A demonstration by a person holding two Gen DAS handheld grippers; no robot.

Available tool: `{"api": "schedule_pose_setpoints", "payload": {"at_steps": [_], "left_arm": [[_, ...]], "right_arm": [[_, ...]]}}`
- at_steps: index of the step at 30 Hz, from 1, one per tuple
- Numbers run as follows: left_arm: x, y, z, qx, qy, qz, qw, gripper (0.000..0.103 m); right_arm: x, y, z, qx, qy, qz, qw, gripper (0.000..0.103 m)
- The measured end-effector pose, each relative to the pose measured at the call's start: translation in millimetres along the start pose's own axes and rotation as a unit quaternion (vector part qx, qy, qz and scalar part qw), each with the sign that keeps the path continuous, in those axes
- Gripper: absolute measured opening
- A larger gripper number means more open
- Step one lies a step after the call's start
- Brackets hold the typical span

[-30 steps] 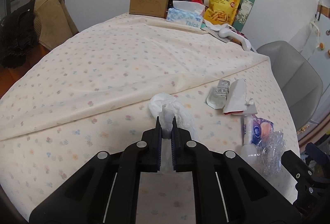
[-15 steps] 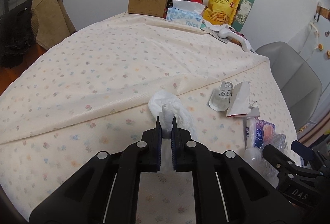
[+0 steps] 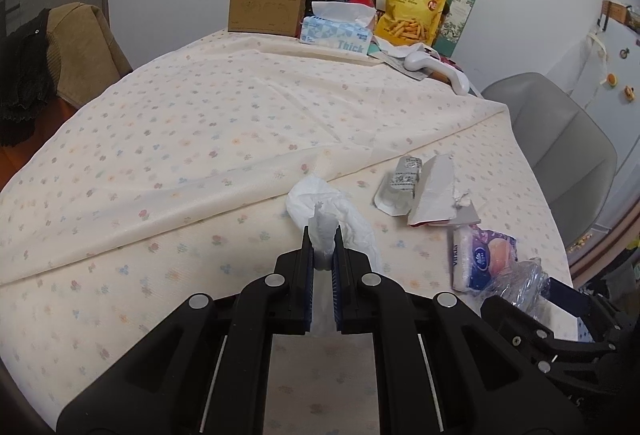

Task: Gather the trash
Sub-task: 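Grasp the white tissue with the left gripper while the right gripper grasps the plastic wrap, then carry the tissue and plastic wrap over the floor bin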

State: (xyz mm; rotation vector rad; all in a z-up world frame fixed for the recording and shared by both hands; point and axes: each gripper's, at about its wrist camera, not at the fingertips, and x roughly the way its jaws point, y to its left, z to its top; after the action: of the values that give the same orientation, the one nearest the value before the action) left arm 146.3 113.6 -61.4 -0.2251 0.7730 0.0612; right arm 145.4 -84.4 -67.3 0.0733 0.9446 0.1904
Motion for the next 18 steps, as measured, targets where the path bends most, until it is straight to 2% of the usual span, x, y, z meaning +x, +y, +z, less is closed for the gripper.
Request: {"api": "schedule_pose_setpoints", "payload": {"at_steps": [10,18], "left_arm": [[-13.9,-32.1,0.0,0.027,-0.014,-0.014,0.9994,0.008],[-27.9,-70.6,-1.0,0.056,-0.027,-0.03,0.9976,0.008]], "right_arm": [[-44.6,-17.0,0.0,0.003,-0.046,-0.027,0.999,0.092],[-84.2,-45.8,-4.3,0.018,-0.082,-0.054,0.995,0.092]]}}
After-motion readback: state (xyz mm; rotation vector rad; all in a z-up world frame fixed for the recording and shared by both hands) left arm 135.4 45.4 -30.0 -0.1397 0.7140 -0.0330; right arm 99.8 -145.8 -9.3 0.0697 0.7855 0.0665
